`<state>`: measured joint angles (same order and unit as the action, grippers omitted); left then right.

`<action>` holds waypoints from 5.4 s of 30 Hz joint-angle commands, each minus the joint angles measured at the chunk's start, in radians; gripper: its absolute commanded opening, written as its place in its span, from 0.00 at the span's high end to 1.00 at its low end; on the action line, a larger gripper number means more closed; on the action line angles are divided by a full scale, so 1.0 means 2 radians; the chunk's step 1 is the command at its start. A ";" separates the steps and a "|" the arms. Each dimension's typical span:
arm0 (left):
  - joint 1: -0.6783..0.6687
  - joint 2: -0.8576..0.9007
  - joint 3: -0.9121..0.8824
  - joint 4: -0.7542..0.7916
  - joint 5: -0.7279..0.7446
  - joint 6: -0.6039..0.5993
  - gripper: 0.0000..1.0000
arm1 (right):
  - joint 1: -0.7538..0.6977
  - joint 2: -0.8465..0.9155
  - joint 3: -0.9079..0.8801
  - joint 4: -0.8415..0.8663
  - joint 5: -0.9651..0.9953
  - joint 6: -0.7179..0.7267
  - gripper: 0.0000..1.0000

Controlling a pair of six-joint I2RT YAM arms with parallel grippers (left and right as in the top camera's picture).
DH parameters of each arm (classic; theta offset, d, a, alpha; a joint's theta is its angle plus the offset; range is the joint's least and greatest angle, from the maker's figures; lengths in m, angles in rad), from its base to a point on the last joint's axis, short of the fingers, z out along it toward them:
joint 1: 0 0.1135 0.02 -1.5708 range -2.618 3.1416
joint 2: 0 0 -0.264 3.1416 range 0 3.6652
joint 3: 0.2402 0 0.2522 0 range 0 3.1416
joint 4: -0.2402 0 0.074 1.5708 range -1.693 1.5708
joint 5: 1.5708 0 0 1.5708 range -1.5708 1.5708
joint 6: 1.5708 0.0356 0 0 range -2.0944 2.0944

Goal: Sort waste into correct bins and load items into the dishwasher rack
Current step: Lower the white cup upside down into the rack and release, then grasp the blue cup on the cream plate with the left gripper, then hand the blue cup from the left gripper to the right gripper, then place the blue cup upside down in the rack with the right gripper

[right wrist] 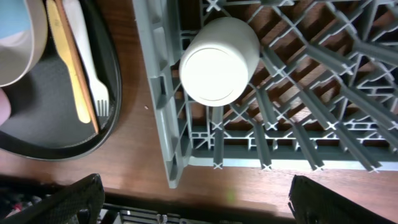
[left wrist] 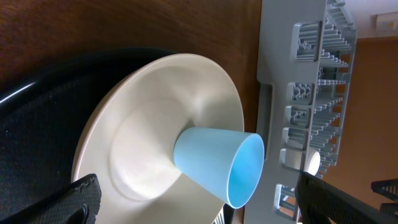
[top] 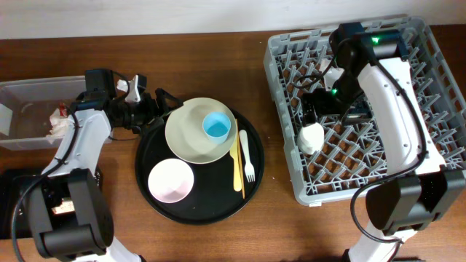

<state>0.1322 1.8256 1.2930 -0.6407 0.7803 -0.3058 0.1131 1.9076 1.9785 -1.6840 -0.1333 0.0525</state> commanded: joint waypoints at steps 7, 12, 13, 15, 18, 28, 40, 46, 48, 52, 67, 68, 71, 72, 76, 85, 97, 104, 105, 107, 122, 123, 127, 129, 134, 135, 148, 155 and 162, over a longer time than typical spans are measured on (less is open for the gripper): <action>0.001 0.003 0.001 0.000 0.002 0.004 0.01 | 0.002 -0.010 0.008 -0.002 -0.016 0.002 0.01; 0.000 0.003 0.001 -0.009 -0.015 0.004 0.05 | 0.002 -0.010 0.008 -0.002 -0.016 0.002 0.01; -0.001 0.002 0.001 -0.015 -0.012 0.002 0.23 | 0.002 -0.010 0.008 -0.002 -0.016 0.002 0.01; -0.028 0.002 0.003 -0.011 -0.048 -0.004 0.37 | 0.002 -0.010 0.008 -0.002 -0.016 0.002 0.01; -0.093 -0.010 0.018 -0.014 -0.161 -0.029 0.41 | 0.002 -0.010 0.008 -0.002 -0.016 0.002 0.01; -0.204 -0.016 0.018 -0.032 -0.316 -0.030 0.60 | 0.002 -0.010 0.008 -0.002 -0.016 0.002 0.01; -0.208 -0.028 0.030 -0.038 -0.313 -0.030 0.99 | 0.002 -0.010 0.008 -0.002 -0.016 0.002 0.01; -0.033 -0.102 0.049 -0.003 0.130 0.082 1.00 | 0.002 -0.010 0.008 -0.002 -0.016 0.002 0.01; -0.019 -0.099 0.043 -0.004 0.221 0.120 0.99 | 0.002 -0.010 0.008 -0.002 -0.016 0.002 0.01; -0.023 -0.045 0.040 0.000 0.331 0.196 0.99 | 0.002 -0.010 0.008 0.018 -0.016 0.002 0.01; -0.099 0.061 0.053 0.224 0.397 0.088 0.99 | 0.002 -0.010 0.003 0.109 -0.507 -0.290 0.06; -0.109 0.061 0.054 0.286 0.397 0.036 1.00 | 0.002 -0.007 0.002 0.112 -0.507 -0.290 0.06; -0.132 0.061 0.053 0.438 0.397 -0.084 1.00 | 0.002 0.014 0.000 0.127 -0.508 -0.290 0.06; -0.137 0.061 0.053 0.451 0.396 -0.093 0.99 | -0.001 0.020 -0.001 0.128 -0.508 -0.297 0.06; -0.137 0.061 0.053 0.451 0.392 -0.092 0.99 | -0.004 0.022 -0.017 0.134 -0.517 -0.326 0.06; -0.137 0.061 0.053 0.451 0.388 -0.092 1.00 | -0.004 0.023 -0.065 0.169 -0.596 -0.380 0.19; -0.137 0.061 0.053 0.449 0.388 -0.092 0.99 | 0.019 0.023 -0.065 0.188 -0.609 -0.380 0.29; -0.137 0.061 0.053 0.449 0.388 -0.092 0.92 | 0.032 0.023 -0.065 0.198 -0.579 -0.373 0.48; -0.136 0.061 0.053 0.451 0.388 -0.092 0.92 | 0.032 0.023 -0.065 0.194 -0.558 -0.372 0.48; -0.132 0.061 0.053 0.451 0.387 -0.092 0.87 | 0.031 0.022 -0.064 0.192 -0.556 -0.372 0.48; 0.004 0.061 0.053 0.007 -0.024 -0.007 0.77 | -0.171 -0.126 -0.064 0.076 -0.032 -0.016 0.60; 0.004 0.061 0.053 0.008 -0.024 -0.007 0.72 | -0.187 -0.124 -0.064 0.051 0.000 -0.001 0.63; -0.005 0.051 0.066 0.009 -0.049 -0.009 0.72 | -0.201 -0.123 -0.064 0.006 0.034 0.008 0.68; -0.025 0.014 0.100 -0.020 -0.152 -0.019 0.72 | -0.201 -0.122 -0.064 -0.008 0.032 0.008 0.68; -0.146 -0.073 0.138 -0.096 -0.480 -0.020 0.56 | -0.171 -0.122 -0.080 -0.008 0.022 0.019 0.75; -0.160 -0.069 0.136 -0.096 -0.488 -0.020 0.41 | -0.166 -0.122 -0.097 -0.007 0.019 0.023 0.75; -0.171 -0.068 0.135 -0.096 -0.488 -0.020 0.00 | -0.120 -0.098 -0.115 0.006 0.083 0.059 0.75; -0.171 -0.068 0.135 -0.096 -0.488 -0.020 0.00 | -0.120 -0.026 -0.115 0.023 0.082 0.047 0.75; -0.171 -0.068 0.135 -0.096 -0.488 -0.020 0.00 | -0.120 -0.018 -0.140 0.054 0.086 0.023 0.75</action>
<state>-0.2066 1.6794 1.5681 -0.8307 -0.1772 -0.3470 -0.1284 1.8664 1.7393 -1.5921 0.0193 0.1200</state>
